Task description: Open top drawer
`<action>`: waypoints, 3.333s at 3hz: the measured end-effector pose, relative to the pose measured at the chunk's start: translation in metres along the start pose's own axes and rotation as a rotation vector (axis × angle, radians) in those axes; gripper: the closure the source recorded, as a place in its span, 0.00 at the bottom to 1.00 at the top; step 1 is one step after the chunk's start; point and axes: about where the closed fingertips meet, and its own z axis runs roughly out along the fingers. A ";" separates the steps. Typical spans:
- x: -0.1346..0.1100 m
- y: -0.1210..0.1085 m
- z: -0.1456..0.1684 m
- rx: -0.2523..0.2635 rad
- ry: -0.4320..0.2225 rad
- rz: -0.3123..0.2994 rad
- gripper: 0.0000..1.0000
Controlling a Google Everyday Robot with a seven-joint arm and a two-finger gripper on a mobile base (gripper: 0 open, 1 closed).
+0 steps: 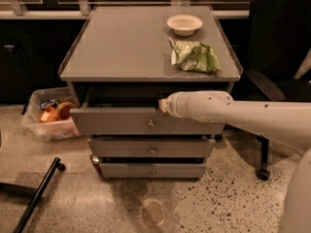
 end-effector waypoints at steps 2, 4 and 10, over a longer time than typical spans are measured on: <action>0.008 0.004 -0.010 -0.008 0.042 -0.026 1.00; 0.025 0.013 -0.033 -0.024 0.125 -0.129 1.00; 0.045 0.024 -0.064 -0.145 0.315 -0.427 0.35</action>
Offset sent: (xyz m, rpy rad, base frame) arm -0.1362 -0.0341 0.0031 -0.2700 0.2460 0.2522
